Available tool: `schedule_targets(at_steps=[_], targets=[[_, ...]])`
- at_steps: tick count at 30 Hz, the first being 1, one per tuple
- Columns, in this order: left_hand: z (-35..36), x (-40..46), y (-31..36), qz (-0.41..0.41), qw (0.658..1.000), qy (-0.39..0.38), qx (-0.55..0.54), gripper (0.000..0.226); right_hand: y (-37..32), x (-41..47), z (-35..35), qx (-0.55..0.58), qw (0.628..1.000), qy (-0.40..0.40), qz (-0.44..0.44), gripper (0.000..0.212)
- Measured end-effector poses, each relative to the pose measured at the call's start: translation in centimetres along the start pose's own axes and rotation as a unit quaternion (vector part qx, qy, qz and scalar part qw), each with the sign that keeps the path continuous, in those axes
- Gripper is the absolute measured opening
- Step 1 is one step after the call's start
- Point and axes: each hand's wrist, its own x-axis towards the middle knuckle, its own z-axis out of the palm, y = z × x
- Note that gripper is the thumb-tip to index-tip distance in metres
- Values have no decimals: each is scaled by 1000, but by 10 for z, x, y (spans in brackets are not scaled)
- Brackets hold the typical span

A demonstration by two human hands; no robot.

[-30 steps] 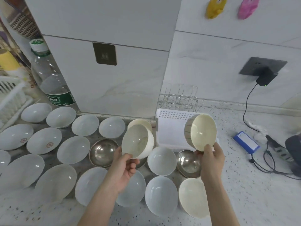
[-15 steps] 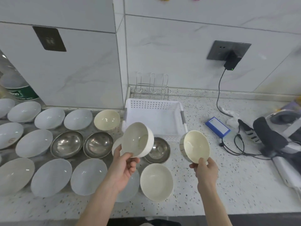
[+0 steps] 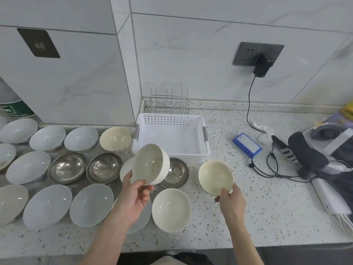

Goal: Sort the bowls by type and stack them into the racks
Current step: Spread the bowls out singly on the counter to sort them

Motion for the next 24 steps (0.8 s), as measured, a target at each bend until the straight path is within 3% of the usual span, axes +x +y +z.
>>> schedule_targets(at_steps=[9,24], targets=[[1,-4,-6,-5,1000,4,-9,42,2,2,10,16,998,-48,22,42],[0,-16,-7,2,1000,-2,24,43,-5,12,24,53,997,-54,31,32]])
